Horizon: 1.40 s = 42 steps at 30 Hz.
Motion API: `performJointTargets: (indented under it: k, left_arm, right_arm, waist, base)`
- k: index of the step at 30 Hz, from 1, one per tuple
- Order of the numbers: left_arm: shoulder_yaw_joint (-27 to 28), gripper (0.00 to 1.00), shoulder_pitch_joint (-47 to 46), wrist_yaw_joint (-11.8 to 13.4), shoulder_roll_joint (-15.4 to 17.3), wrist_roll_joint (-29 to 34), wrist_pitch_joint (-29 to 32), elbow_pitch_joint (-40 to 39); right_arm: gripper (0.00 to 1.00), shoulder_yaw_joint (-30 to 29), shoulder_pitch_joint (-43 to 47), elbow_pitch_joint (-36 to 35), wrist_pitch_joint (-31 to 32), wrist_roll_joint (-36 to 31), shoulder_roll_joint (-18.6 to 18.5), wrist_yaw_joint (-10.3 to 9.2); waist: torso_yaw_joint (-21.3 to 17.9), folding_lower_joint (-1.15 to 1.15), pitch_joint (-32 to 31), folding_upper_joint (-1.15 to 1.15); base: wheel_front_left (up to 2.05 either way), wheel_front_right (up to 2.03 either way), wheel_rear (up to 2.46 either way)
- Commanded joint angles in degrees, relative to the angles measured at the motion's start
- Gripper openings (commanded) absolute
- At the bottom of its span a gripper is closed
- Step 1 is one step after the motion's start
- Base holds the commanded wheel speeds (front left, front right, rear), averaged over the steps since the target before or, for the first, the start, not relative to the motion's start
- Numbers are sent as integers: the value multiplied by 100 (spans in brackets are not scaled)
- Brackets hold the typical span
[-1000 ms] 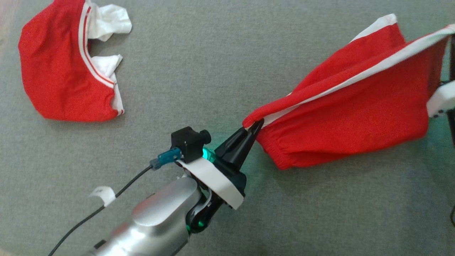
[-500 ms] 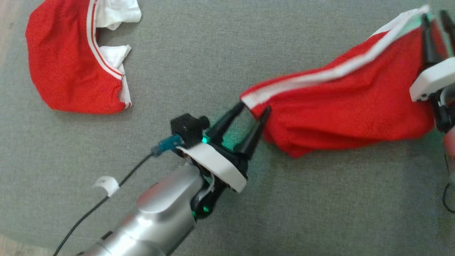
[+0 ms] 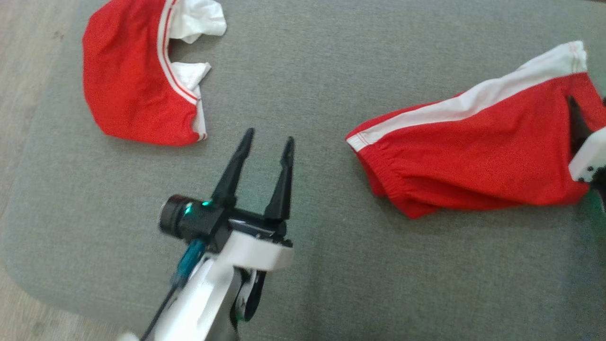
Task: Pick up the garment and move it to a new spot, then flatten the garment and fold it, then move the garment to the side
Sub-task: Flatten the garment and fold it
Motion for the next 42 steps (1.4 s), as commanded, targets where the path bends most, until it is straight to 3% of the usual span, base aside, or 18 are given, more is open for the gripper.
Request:
performJointTargets:
  k: [1, 3, 4, 5, 6, 13, 29, 34, 42]
  left_arm:
    - [411, 100, 215, 180, 7, 411, -28, -571]
    - [521, 100, 377, 219, -1, 506, -28, -764]
    - [614, 100, 527, 238, -7, 578, -28, -909]
    - [690, 100, 657, 239, -11, 652, -28, -1010]
    - [766, 100, 777, 238, -13, 707, -28, -1071]
    - [1198, 100, 1294, 217, -20, 1117, -28, -1131]
    - [1528, 100, 1632, -102, -22, 1357, -28, -1059]
    - [1495, 100, 1667, -167, -22, 1324, -28, -943]
    - [1398, 100, 1714, -168, -22, 1107, -28, -822]
  right_arm:
    - [100, 170, 180, -78, 324, 282, -226, -4]
    - [100, 212, 246, -73, 475, 422, -269, -4]
    - [78, 246, 317, -76, 602, 561, -306, -4]
    - [31, 287, 400, -91, 719, 696, -331, -4]
    - [0, 337, 487, -129, 829, 840, -348, -4]
    - [0, 268, 732, -236, 411, 1305, -471, -4]
    - [0, -140, 1137, -121, -413, 742, -884, -4]
    - [0, -63, 950, -694, -392, 515, -582, -4]
    - [0, 217, 1064, -2264, 149, 500, 405, -4]
  waist:
    - [99, 1, -67, 0]
    - [135, 1, -91, 0]
    - [171, 1, -120, 0]
    - [206, 1, -159, 0]
    - [231, 1, -200, 0]
    - [82, 1, -535, 0]
    - [-1066, 1, -986, 0]
    - [-1247, 1, -1119, 0]
    - [-1188, 1, -1405, 0]
  base:
    - [0, 0, 0]
    - [0, 0, 0]
    - [0, 0, 0]
    - [0, 0, 0]
    - [0, 0, 0]
    - [0, 0, 0]
    - [0, 0, 0]
    - [0, 0, 0]
    - [0, 0, 0]
